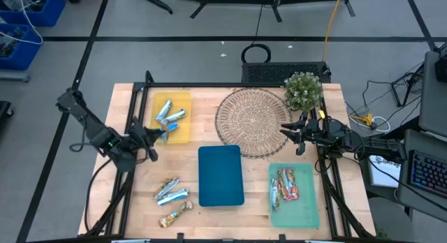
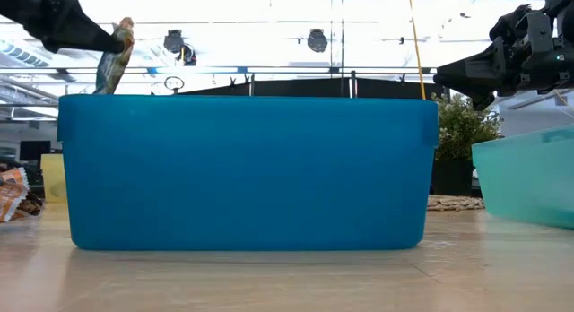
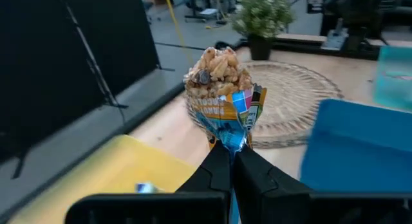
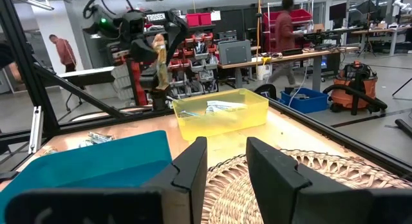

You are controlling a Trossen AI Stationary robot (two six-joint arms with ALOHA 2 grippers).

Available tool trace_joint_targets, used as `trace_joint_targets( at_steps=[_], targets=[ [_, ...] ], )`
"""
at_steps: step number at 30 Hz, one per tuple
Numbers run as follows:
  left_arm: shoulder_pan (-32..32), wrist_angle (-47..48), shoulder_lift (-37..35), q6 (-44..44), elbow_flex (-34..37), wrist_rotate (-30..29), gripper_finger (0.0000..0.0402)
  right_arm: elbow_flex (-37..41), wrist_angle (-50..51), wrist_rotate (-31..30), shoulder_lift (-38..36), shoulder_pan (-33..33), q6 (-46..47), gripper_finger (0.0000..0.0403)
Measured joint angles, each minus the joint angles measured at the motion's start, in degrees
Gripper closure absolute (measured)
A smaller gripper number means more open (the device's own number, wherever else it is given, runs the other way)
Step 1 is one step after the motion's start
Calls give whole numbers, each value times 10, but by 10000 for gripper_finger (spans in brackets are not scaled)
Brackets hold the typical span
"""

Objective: Pick and place Granola Bars by type
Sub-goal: Put the yellow granola bar into the blue bin

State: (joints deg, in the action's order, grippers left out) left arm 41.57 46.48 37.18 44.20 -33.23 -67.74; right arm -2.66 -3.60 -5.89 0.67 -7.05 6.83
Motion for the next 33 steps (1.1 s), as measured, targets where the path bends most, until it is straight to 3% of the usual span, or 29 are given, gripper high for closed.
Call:
trace_joint_targets(
  at_steps=[7, 12, 14, 18, 21, 27, 33],
  targets=[
    [-62, -30, -65, -98, 5, 16, 396, 0, 0, 0, 0, 0, 0, 303],
    [-113, -119, -105, -171, 24, 59, 396, 0, 0, 0, 0, 0, 0, 303],
    [-136, -196, -116, -231, 39, 116, 396, 0, 0, 0, 0, 0, 0, 303],
    [-192, -405, -120, -384, 88, 313, 396, 0, 0, 0, 0, 0, 0, 303],
    [-237, -526, -109, -450, 122, 439, 396, 0, 0, 0, 0, 0, 0, 303],
    [-329, -631, -48, -430, 154, 594, 396, 0, 0, 0, 0, 0, 0, 303],
    [-382, -778, 68, -421, 152, 741, 395, 0, 0, 0, 0, 0, 0, 303]
  ],
)
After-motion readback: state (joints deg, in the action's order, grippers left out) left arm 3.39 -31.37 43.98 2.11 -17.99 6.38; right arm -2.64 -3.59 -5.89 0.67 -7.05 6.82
